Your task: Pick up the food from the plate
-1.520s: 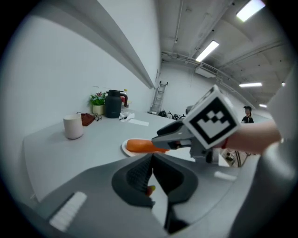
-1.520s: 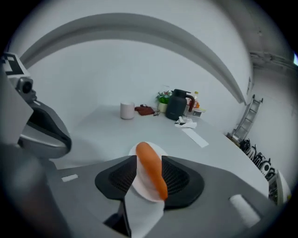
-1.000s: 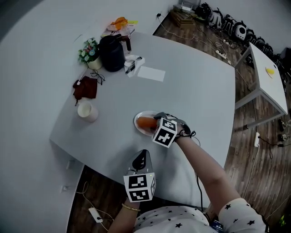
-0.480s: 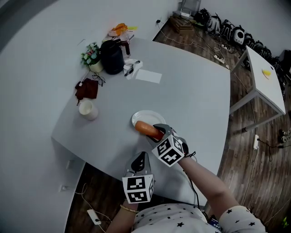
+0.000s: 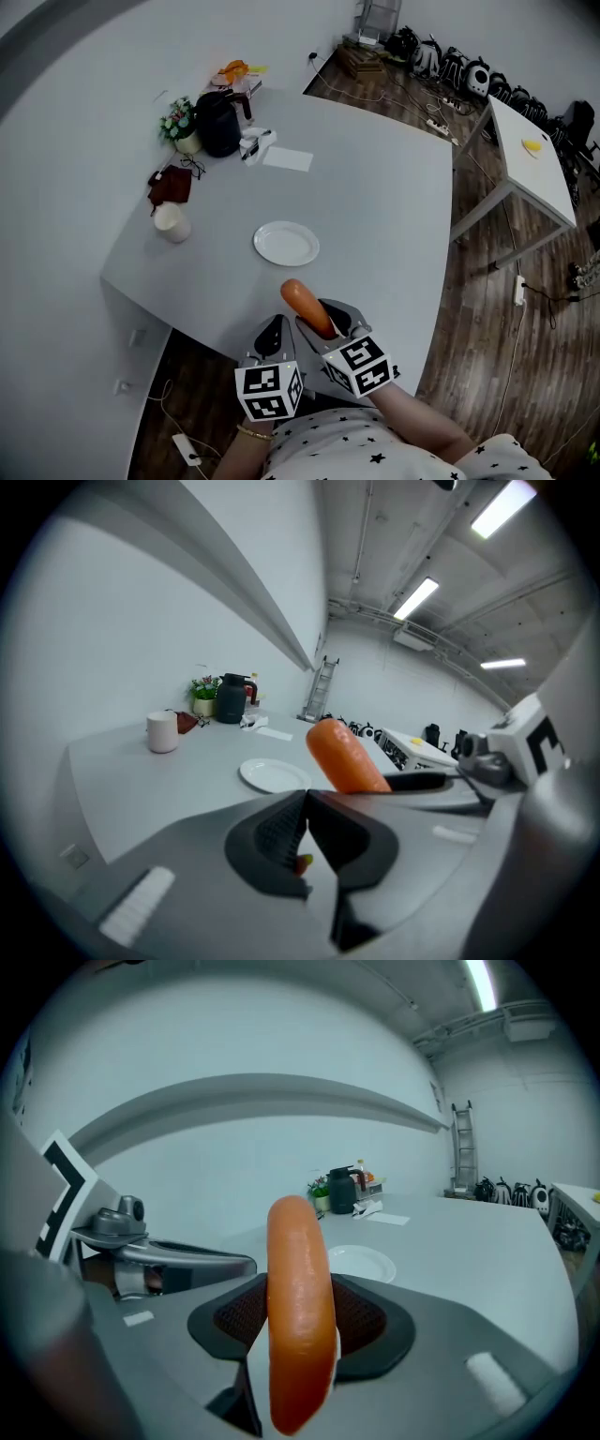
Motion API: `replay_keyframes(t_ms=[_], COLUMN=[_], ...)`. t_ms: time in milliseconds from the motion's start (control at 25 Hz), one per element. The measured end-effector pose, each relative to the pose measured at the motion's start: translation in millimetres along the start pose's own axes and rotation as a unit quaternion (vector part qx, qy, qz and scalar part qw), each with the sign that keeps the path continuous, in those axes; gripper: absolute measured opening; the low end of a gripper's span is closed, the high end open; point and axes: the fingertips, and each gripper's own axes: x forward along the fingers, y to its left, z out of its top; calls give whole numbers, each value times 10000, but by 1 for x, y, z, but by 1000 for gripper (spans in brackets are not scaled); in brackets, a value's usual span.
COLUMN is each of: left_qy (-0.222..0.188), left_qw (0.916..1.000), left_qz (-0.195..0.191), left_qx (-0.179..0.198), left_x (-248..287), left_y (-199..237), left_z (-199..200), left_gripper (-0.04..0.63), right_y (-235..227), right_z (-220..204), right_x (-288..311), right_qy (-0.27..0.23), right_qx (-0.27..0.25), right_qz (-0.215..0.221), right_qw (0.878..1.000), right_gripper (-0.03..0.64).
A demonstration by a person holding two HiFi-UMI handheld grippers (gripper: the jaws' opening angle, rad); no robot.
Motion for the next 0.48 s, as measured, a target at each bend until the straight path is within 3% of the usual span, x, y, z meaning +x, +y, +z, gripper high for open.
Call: replay_keyframes(t_ms=[480], left_qy=[-91], left_qw=[9999], left_qz=[-44], left_qx=[140], left_x=[-14], left_y=[-29], left_z=[-2], left_gripper=[8], right_y=[1], right_z=[-3], right_x=[-40], right_qy=[-304], right_qx=[38], right_qz=[-97], right_qw=[9995], right_gripper=[206])
